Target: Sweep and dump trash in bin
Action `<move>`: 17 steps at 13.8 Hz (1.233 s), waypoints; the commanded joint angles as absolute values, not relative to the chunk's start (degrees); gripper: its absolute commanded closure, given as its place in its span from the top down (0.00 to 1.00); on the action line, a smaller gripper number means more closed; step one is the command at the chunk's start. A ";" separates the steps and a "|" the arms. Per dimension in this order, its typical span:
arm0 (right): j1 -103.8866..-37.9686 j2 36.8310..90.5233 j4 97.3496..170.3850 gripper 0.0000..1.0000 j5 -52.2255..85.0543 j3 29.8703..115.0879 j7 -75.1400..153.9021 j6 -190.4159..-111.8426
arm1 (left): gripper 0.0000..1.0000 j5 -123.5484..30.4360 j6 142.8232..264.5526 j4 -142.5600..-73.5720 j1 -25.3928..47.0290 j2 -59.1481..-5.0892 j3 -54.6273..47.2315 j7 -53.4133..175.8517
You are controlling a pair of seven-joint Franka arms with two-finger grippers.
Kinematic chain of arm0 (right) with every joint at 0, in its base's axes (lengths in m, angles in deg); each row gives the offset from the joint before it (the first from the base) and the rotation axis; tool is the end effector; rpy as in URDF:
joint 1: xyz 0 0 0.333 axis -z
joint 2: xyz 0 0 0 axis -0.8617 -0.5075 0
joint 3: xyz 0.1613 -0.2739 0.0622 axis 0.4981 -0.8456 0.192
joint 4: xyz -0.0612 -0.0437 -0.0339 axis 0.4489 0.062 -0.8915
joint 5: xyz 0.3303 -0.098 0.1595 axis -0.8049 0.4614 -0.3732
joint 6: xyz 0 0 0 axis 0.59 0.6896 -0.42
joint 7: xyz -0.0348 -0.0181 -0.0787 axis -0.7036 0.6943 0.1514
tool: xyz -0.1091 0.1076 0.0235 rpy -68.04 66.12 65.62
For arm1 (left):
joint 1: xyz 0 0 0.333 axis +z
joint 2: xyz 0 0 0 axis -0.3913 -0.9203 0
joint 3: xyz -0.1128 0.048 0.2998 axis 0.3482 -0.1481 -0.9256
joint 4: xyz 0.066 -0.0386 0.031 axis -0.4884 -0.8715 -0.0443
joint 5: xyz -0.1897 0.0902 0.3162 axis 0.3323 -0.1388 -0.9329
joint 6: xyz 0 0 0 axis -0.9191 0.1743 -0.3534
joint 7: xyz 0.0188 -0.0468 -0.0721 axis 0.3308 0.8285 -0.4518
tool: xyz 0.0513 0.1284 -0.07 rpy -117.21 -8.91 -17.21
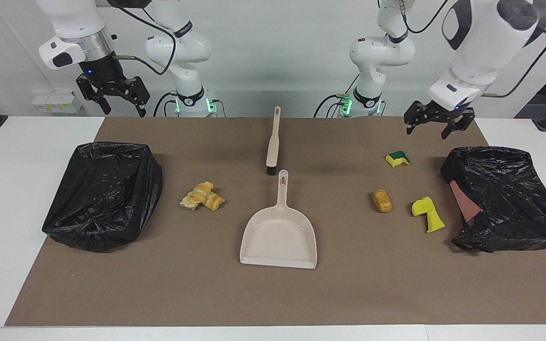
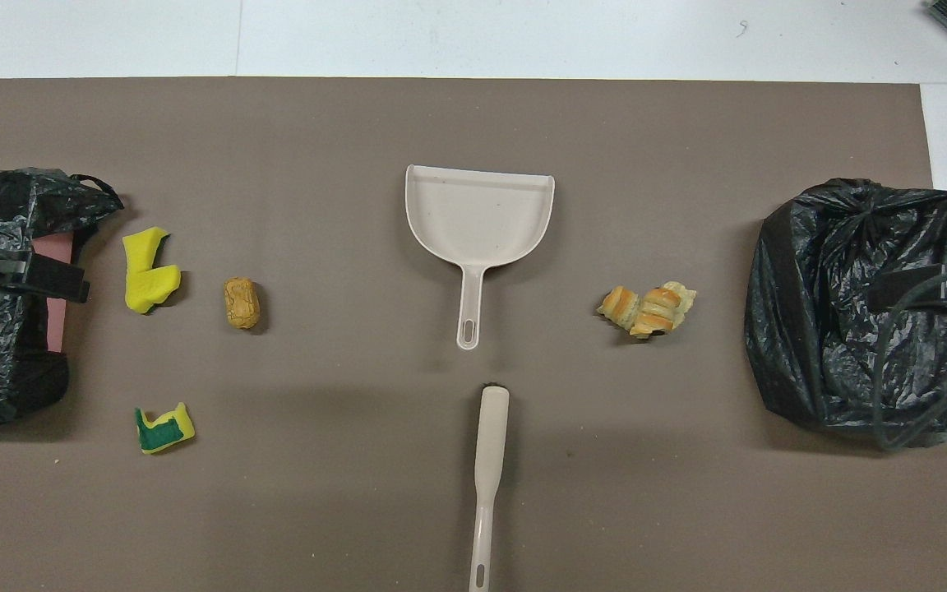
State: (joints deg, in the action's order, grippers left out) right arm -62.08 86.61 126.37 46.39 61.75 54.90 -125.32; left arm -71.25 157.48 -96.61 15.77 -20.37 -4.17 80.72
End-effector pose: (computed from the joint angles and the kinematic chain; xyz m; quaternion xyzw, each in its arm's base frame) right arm 0.5027 -0.0086 0.6082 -0.9969 0.0729 -0.0265 0.0110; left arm 0.5185 -0.0916 0.5430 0.9922 -0.1204 -0.0333 0.0022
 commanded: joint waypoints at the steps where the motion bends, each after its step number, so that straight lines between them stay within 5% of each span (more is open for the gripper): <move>1: -61.61 86.84 127.06 1.00 47.00 62.20 53.97 -126.61 | 1.00 -71.69 162.59 -102.22 11.10 -18.10 -4.88 77.55; 11: -61.35 86.75 127.41 1.00 47.00 62.20 54.15 -126.78 | 1.00 -66.25 176.57 -115.40 -5.87 -19.77 -4.88 71.85; 17: -61.35 86.75 127.50 1.00 47.00 62.20 53.97 -126.70 | 1.00 -64.57 190.18 -125.68 -21.94 -22.58 -4.79 55.52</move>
State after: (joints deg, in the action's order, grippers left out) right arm -62.09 86.51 126.62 46.39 61.78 54.90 -125.32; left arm -65.26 186.35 -122.66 -17.16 -22.57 -3.67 61.24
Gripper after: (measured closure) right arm 0.000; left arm 0.000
